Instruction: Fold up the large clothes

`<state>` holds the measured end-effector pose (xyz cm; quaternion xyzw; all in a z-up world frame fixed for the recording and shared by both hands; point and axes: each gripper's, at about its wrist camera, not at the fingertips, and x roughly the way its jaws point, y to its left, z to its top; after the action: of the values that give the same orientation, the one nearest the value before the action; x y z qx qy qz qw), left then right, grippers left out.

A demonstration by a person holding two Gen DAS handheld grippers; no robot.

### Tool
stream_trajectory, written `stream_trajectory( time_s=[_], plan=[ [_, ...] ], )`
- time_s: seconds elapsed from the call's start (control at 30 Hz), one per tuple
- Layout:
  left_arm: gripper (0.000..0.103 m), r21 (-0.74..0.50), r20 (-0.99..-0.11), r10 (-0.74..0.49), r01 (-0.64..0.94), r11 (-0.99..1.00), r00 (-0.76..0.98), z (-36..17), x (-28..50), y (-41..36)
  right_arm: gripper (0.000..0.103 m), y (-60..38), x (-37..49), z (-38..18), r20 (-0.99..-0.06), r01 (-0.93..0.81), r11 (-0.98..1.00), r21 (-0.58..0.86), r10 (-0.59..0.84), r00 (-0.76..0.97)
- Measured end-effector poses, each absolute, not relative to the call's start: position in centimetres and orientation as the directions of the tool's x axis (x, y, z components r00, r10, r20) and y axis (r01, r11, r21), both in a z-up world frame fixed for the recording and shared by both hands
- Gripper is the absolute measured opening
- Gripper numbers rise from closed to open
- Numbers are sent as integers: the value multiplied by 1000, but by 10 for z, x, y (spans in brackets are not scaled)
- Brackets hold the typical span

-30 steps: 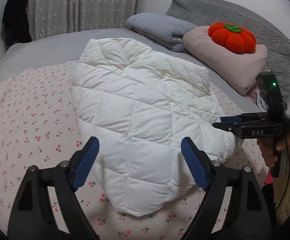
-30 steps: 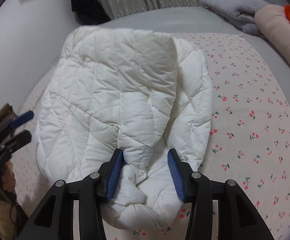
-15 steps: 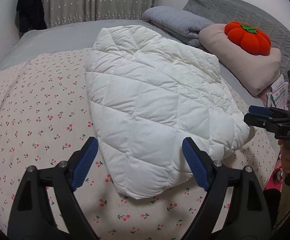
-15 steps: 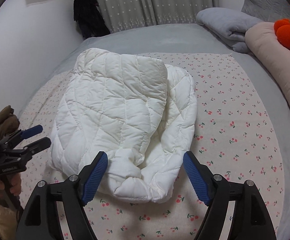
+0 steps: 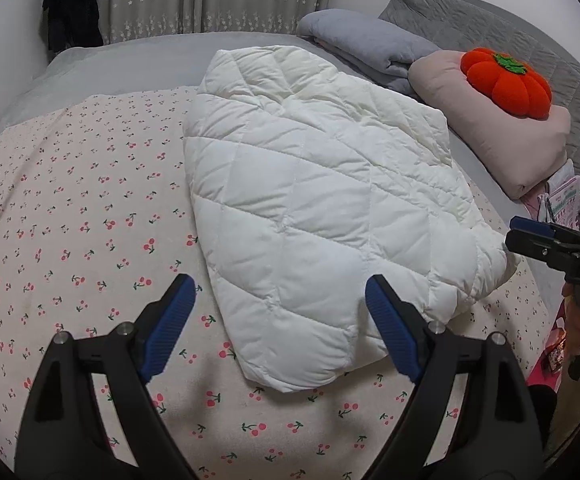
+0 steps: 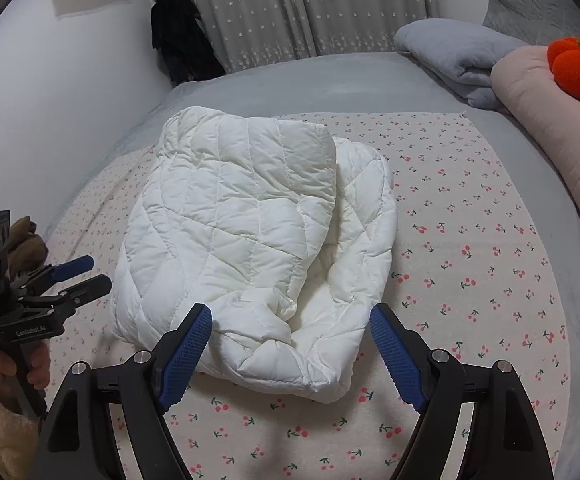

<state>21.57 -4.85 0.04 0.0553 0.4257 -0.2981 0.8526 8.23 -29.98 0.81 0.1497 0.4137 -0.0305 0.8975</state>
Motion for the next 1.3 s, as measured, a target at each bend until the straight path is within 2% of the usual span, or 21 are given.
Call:
stream_trajectory(
  time_s=[0.13,0.27,0.33,0.53,0.6,0.63,0.7,0.73,0.8,0.87,0.93,0.97,1.1,1.2,1.3],
  plan=[
    [87,-182,-758,-487,577,796,433,8,224,-60,84,-321,71,-3,-751,217,929,300,90,654],
    [85,-156,-730,-548,681,716,409,18,228,-97,84,-346,52,-17,-747,238,896,374,139,650],
    [82,-117,-748,-531,710,695,397,14,232,-120,84,-352,45,-28,-769,242,902,357,137,624],
    [82,7,-752,-492,753,658,437,8,235,-164,81,-320,63,-77,-874,146,960,238,146,464],
    [82,36,-756,-482,763,645,443,8,234,-172,74,-297,78,-90,-891,71,985,158,111,440],
    [82,50,-757,-480,771,635,444,9,233,-176,67,-287,83,-94,-891,47,995,89,58,450],
    [82,55,-759,-486,787,614,432,9,233,-183,48,-270,92,-95,-870,-23,999,-38,-21,493],
    [82,52,-767,-487,796,603,419,7,233,-186,28,-267,93,-93,-866,-46,998,-41,-13,500],
    [82,53,-786,-474,807,589,397,-2,234,-190,24,-264,89,-86,-841,-38,988,-149,-106,531],
    [82,19,-794,-490,820,572,360,-10,234,-192,21,-258,84,-91,-816,-36,944,-329,-265,513],
    [82,7,-792,-499,824,566,350,-15,232,-192,11,-264,83,-103,-813,-24,911,-412,-356,460],
    [82,11,-792,-498,825,564,352,-18,231,-192,11,-274,81,-105,-805,8,899,-438,-397,440],
    [82,12,-777,-516,828,560,361,-19,229,-187,11,-323,67,-82,-817,192,906,-377,-423,393],
    [82,1,-760,-539,830,557,363,-12,230,-182,14,-343,54,-41,-803,288,929,-233,-351,481],
    [82,-11,-751,-553,830,557,361,-8,232,-185,18,-334,67,11,-734,287,953,-93,-261,627]
  ],
)
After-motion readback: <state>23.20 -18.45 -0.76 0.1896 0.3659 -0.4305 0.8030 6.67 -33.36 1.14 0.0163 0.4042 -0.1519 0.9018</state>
